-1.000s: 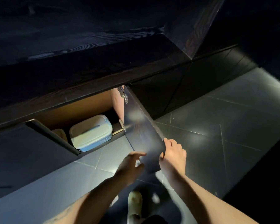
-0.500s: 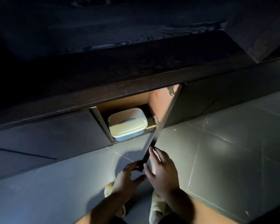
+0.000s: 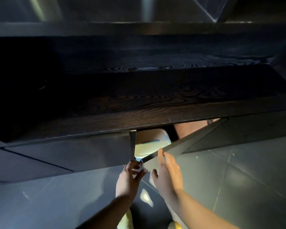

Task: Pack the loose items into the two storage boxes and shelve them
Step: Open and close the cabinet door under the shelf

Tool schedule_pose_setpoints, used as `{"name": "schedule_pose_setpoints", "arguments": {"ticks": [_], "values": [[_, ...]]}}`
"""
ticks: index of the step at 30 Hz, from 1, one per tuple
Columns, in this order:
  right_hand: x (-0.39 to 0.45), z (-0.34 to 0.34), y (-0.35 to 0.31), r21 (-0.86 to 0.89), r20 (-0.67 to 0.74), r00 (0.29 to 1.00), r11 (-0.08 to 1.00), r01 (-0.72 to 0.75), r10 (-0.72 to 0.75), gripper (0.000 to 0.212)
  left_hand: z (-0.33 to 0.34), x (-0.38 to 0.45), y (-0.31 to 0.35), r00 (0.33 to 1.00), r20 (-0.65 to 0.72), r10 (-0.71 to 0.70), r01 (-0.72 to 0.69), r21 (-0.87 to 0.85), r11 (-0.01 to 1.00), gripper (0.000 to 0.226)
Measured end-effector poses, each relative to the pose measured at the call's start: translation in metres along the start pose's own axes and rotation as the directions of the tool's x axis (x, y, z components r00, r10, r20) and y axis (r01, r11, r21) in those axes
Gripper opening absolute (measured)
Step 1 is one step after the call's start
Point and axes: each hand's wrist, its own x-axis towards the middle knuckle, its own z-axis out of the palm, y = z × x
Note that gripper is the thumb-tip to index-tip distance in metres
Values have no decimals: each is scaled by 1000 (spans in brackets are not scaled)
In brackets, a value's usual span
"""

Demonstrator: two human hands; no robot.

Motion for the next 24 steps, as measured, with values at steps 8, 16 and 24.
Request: {"name": "schedule_pose_setpoints", "arguments": {"ticks": [8, 16, 24], "values": [[8, -15, -6, -45, 91, 988, 990, 132, -127, 83, -1, 28, 19, 991, -111, -75, 82, 57, 995, 23], [37, -25, -21, -101, 142, 954, 955, 279, -264, 94, -9, 66, 36, 977, -167, -136, 158, 128, 979, 31], [73, -18, -42, -117, 193, 935, 939, 324, -298, 89, -18, 101, 42, 971, -179, -162, 198, 210, 957, 38]]}}
